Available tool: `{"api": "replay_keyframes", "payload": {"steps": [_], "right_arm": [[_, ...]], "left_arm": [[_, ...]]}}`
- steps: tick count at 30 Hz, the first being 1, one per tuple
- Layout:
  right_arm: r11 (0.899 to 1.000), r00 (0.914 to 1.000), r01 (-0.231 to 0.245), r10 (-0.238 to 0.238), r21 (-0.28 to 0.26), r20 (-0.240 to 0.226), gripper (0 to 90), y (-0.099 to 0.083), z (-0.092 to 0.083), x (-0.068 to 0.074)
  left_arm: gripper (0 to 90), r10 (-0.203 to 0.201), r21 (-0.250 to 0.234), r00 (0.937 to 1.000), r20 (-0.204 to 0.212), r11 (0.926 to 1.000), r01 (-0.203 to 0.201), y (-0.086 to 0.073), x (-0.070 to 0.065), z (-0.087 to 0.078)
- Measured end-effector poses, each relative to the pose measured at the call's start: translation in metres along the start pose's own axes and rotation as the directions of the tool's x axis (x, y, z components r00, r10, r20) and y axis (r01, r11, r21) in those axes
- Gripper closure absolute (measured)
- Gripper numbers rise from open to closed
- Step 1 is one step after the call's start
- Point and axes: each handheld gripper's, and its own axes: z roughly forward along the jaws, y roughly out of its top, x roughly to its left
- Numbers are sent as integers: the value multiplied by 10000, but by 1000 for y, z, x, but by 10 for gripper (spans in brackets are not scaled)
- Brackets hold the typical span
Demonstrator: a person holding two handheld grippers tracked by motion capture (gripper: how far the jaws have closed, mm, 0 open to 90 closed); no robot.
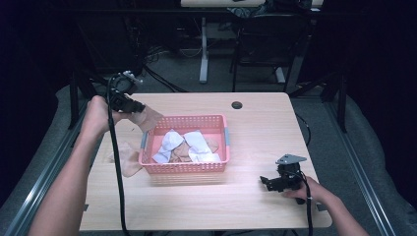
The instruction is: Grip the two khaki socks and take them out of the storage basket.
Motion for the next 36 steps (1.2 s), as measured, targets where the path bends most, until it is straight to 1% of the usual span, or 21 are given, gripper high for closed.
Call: {"api": "replay_keyframes", "payload": {"steps": [2,4,5,10,15,17,20,23,27,33,36], "right_arm": [[10000,10000,5,-5,-11,-3,0,0,0,0],[10000,10000,-3,3,-4,-2,0,0,0,0],[10000,10000,5,-5,-15,-1,0,0,0,0],[10000,10000,11,-11,-14,-15,0,0,0,0],[10000,10000,18,-18,17,3,0,0,0,0],[10000,10000,20,-20,23,4,0,0,0,0],[10000,10000,-12,12,-29,-16,0,0,0,0],[10000,10000,-11,11,-28,-11,0,0,0,0],[10000,10000,-28,28,-39,-17,0,0,0,0],[10000,10000,-31,31,-25,-10,0,0,0,0],[10000,10000,-24,24,-42,-10,0,0,0,0]], "left_arm": [[851,-11,-34,9999,-116,10000,11,-2,4,-6],[851,-147,-93,9996,-222,9999,145,-4,7,-11],[851,-142,-75,9995,-284,9999,140,-5,10,-14],[851,-388,-98,9976,-580,9992,383,-14,20,-26],[851,-659,27,9942,-853,9978,664,-26,30,-32],[850,-812,49,9918,-984,9966,821,-31,34,-32],[851,-1038,127,9894,-1019,9943,1056,-39,40,-31],[851,-1173,264,9876,-1040,9923,1206,-47,46,-28],[850,-1378,279,9830,-1215,9895,1421,-57,51,-22],[850,-1709,556,9797,-1045,9826,1774,-73,56,-8],[849,-2006,553,9753,-928,9770,2062,-81,58,0]]}}
